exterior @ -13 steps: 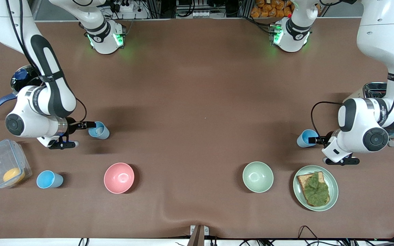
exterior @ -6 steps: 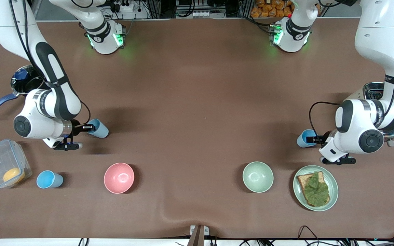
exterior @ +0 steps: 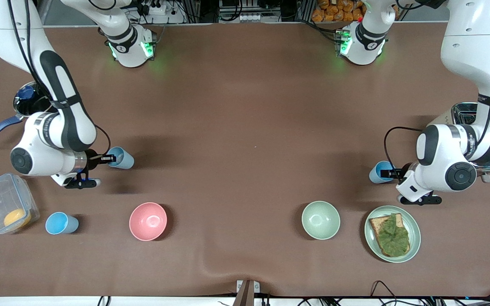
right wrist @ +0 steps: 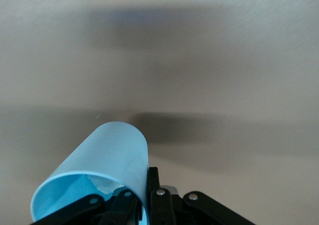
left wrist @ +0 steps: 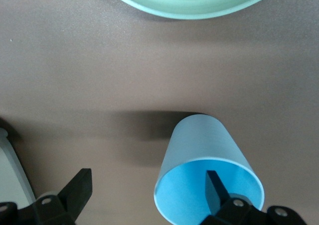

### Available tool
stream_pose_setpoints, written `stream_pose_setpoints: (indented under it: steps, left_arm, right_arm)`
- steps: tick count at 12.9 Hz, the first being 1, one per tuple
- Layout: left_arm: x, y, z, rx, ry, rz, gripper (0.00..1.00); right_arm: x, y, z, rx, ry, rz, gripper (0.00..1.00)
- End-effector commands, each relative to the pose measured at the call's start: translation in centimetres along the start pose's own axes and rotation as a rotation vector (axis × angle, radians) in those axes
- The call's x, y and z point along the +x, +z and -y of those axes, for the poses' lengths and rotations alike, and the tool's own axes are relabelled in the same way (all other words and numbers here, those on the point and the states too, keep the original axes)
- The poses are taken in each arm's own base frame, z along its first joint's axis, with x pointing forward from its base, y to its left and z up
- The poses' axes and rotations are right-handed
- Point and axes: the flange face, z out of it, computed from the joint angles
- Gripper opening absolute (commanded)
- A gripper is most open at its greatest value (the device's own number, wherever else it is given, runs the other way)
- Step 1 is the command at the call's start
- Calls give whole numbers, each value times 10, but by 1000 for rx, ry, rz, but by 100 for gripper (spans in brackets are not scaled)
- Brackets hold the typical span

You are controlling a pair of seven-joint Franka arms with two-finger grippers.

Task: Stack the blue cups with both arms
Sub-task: 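Carry the blue cup with the right gripper to the table center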

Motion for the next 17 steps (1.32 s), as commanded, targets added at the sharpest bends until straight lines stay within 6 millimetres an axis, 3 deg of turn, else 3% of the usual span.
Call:
stream_pose_setpoints:
  steps: [1,4,7,9,10,13,17]
  left_arm:
    - [3,-1,1,25,15,12,100]
    - [3,2,4,24,11,15,100]
    - [3,1,1,25,15,17,100]
    - [3,1,2,25,14,17,100]
    - [3,1,2,25,14,17,100]
    - [3,2,6,23,8,19,100]
    - [2,3,4,24,10,26,100]
  right_arm:
    - [-8,-27,18,55,0,43,0]
    - [-17,-45,76,34,-60,47,0]
    - [-36,-46,175,-24,-9,50,0]
    - [-42,-36,234,-49,-56,29,0]
    - [-43,-32,252,-25,-6,4,0]
    - [-48,3,321,14,94,-61,0]
    - [-49,67,385,34,194,-150,0]
